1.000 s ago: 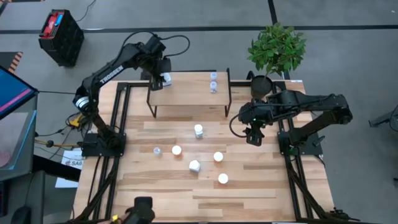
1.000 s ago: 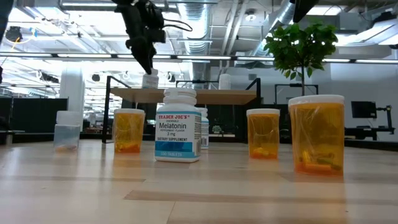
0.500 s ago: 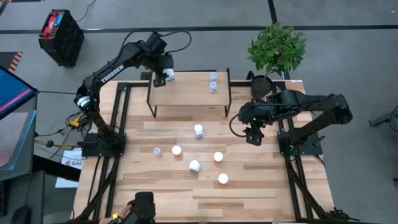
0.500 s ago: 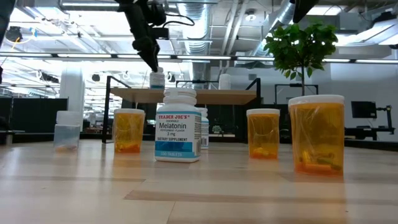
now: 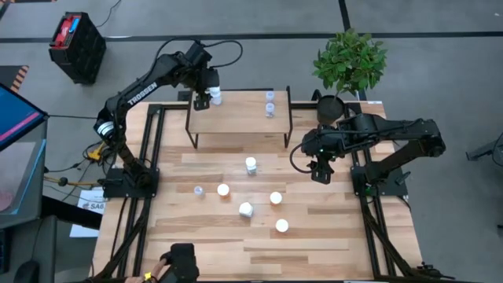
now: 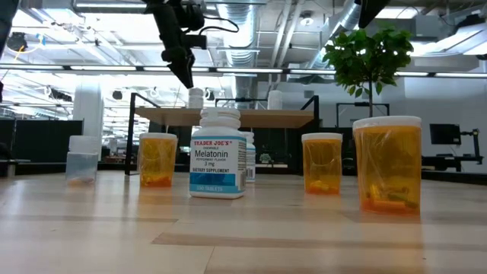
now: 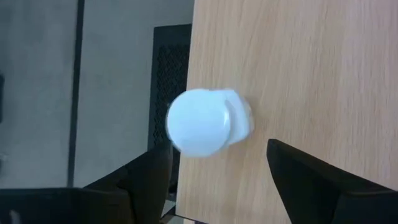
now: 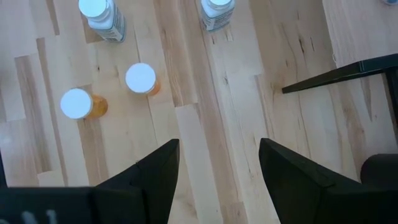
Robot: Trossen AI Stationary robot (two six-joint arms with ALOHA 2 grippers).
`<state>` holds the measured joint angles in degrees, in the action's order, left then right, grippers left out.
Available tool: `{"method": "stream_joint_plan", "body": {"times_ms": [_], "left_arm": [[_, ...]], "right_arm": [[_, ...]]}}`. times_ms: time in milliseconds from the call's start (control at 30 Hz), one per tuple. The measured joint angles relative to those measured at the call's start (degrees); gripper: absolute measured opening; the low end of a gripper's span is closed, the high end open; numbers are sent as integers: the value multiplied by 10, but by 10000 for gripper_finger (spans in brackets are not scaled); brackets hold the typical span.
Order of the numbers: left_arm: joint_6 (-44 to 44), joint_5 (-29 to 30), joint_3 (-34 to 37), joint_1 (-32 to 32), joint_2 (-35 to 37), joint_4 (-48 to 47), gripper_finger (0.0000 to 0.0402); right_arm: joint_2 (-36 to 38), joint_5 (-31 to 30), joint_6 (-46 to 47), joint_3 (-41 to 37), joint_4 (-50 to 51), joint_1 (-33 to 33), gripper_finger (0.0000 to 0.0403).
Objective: Pick and place medicine bottles onto shelf by color
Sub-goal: Put the top left white pill bottle on the shelf
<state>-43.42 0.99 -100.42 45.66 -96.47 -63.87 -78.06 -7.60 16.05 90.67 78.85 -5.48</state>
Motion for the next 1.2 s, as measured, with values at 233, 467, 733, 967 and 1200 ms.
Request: {"method": "stream_joint_plan", "body": {"times_ms": [233,467,733,967,1200], "left_arm": [[5,21,0,-18,7,62,250],[-2,-57,3,-56,8,66,250],[16,-31,43,-73,7,76,250],[-9,35,61,-91,0,82,250],[-3,59,62,-97,-12,85,250]], "right_arm": [[0,0,0,0,0,0,244],[0,0,0,0,0,0,244],[0,0,0,0,0,0,244],[0,0,0,0,0,0,244],[0,0,0,0,0,-1,244]]}}
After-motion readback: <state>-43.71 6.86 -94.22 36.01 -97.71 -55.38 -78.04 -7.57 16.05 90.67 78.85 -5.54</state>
